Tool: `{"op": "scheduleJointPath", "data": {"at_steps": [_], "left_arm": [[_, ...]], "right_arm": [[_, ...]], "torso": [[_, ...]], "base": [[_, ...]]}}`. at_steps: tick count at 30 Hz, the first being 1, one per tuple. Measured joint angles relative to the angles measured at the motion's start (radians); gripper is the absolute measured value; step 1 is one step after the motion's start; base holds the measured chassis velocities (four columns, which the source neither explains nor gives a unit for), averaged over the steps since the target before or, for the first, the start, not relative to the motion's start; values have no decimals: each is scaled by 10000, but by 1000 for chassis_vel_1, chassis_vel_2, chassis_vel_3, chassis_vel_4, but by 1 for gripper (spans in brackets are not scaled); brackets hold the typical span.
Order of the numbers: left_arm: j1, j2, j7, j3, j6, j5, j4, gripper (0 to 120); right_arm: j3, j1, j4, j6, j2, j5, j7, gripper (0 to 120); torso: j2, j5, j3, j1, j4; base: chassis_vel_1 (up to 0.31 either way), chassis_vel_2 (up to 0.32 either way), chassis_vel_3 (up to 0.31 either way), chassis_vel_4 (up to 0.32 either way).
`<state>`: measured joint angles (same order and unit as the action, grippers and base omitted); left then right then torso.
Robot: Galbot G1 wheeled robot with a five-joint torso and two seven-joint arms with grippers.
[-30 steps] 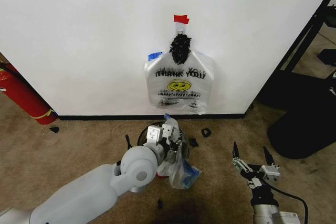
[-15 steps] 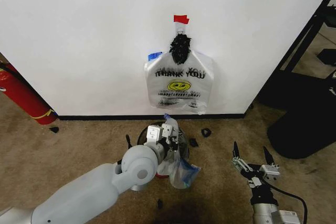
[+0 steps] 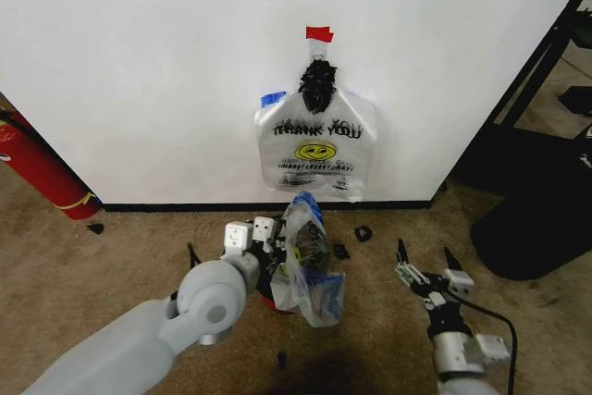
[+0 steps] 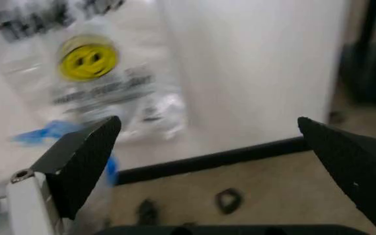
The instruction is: Pick up the garbage bag from the wall and place it over the trash bin.
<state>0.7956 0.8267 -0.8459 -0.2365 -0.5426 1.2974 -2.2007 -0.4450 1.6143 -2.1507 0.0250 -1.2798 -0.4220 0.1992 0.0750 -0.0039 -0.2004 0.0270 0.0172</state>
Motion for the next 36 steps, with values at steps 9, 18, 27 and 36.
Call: {"op": "scheduleJointPath", "data": {"at_steps": [9, 18, 27, 36], "left_arm": [[268, 292, 35, -160, 0, -224, -48, 0], [421, 200, 221, -137, -4, -552, -80, 0], [466, 235, 484, -309, 14, -971, -30, 0], [427, 323, 503, -352, 18, -1043, 126, 0]], "right_arm": [[1956, -2100, 170, -2718, 1939, -2337, 577, 100], [3755, -4300, 908, -5137, 1469, -2542, 2508, 100], [4255, -5338, 1042, -7518, 770, -4275, 4659, 100], [4905, -6464, 2111, -7673, -53, -6642, 7572, 100]], "torso": [[0, 1, -1, 0, 1], [0, 0, -1, 2, -2], [-1, -1, 0, 2, 1], [-1, -1, -1, 1, -1]], "base": [[0, 0, 0, 0], [0, 0, 0, 0], [0, 0, 0, 0], [0, 0, 0, 0]]}}
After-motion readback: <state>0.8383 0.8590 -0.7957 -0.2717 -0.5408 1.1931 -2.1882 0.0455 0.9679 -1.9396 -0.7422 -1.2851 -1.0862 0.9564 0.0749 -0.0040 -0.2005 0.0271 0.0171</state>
